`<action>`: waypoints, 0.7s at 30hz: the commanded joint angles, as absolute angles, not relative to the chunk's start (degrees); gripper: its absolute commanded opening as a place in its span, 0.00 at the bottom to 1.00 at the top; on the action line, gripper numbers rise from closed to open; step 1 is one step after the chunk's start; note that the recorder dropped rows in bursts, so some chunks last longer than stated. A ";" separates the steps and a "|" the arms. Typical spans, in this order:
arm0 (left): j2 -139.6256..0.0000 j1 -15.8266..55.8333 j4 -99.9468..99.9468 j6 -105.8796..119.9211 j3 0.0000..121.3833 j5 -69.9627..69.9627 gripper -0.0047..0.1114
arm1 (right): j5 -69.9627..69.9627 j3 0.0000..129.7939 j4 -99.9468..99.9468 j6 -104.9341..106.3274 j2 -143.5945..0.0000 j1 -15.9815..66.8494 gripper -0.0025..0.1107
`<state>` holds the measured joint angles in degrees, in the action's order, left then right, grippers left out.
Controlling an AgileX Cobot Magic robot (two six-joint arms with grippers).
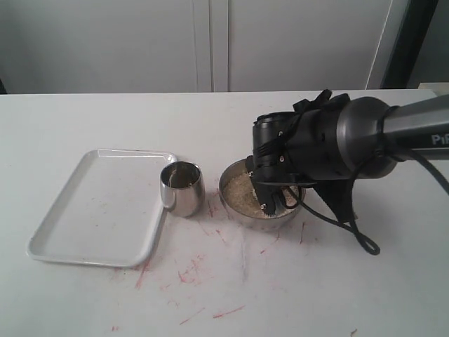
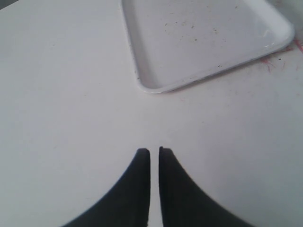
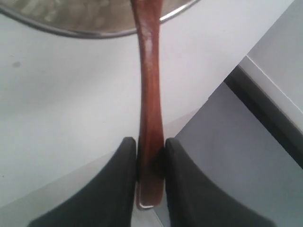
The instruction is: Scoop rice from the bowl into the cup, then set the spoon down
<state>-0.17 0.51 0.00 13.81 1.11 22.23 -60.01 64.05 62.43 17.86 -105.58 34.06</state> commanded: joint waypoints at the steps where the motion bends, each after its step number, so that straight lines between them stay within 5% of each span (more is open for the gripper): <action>1: 0.00 0.74 0.00 13.47 0.58 24.45 0.16 | -58.25 63.84 60.02 16.07 -102.94 32.49 0.02; 21: 0.00 0.74 0.00 13.47 0.58 24.45 0.16 | -50.86 63.84 47.97 12.64 -97.82 30.63 0.02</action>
